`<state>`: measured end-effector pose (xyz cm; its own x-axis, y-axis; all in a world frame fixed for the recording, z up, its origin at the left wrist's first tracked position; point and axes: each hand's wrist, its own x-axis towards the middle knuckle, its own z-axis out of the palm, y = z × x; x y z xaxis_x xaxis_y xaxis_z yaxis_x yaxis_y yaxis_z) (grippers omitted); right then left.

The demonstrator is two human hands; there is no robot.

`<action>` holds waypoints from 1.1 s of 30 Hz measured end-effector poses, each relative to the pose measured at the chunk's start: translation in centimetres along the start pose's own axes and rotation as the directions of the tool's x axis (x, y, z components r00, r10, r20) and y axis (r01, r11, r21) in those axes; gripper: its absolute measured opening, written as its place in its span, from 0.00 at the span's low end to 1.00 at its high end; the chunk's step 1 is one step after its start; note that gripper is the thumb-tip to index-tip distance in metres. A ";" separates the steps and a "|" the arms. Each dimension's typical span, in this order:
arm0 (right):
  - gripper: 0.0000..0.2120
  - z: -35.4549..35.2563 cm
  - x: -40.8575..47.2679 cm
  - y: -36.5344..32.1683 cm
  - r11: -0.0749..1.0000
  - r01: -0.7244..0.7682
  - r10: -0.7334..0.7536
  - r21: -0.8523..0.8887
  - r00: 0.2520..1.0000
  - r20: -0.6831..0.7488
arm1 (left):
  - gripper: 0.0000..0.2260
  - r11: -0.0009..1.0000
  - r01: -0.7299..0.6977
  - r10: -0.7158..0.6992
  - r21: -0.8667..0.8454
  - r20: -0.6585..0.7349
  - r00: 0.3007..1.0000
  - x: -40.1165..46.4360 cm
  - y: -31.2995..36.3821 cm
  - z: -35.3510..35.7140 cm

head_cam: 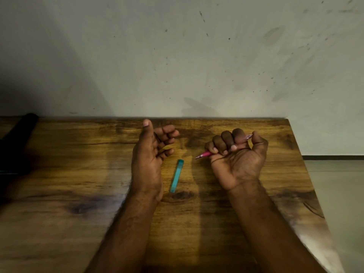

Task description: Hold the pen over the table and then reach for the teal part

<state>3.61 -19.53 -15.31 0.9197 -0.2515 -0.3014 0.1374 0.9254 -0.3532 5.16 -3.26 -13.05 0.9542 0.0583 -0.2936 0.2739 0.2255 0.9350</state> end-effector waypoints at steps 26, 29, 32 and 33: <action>0.21 0.1 0.1 0.3 0.997 -0.053 0.055 -0.054 0.998 0.029 | 0.27 0.999 0.036 -0.034 -0.038 0.032 0.999 0.2 0.2 -0.2; 0.23 0.0 0.2 0.2 0.998 -0.044 0.045 -0.047 0.999 0.015 | 0.28 0.998 0.044 -0.042 -0.045 0.034 0.999 0.2 0.3 -0.3; 0.23 0.0 0.2 0.0 0.999 -0.030 0.031 -0.041 1.000 0.008 | 0.28 0.998 0.046 -0.044 -0.051 0.034 0.998 0.2 0.3 -0.3; 0.23 0.0 0.2 -0.1 0.999 -0.028 0.028 -0.036 1.000 0.004 | 0.28 0.998 0.045 -0.043 -0.052 0.035 0.998 0.2 0.3 -0.3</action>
<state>3.80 -19.62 -15.33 0.9245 -0.2245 -0.3079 0.0984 0.9212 -0.3763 5.38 -2.86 -12.89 0.9450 0.0146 -0.3267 0.3101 0.2779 0.9092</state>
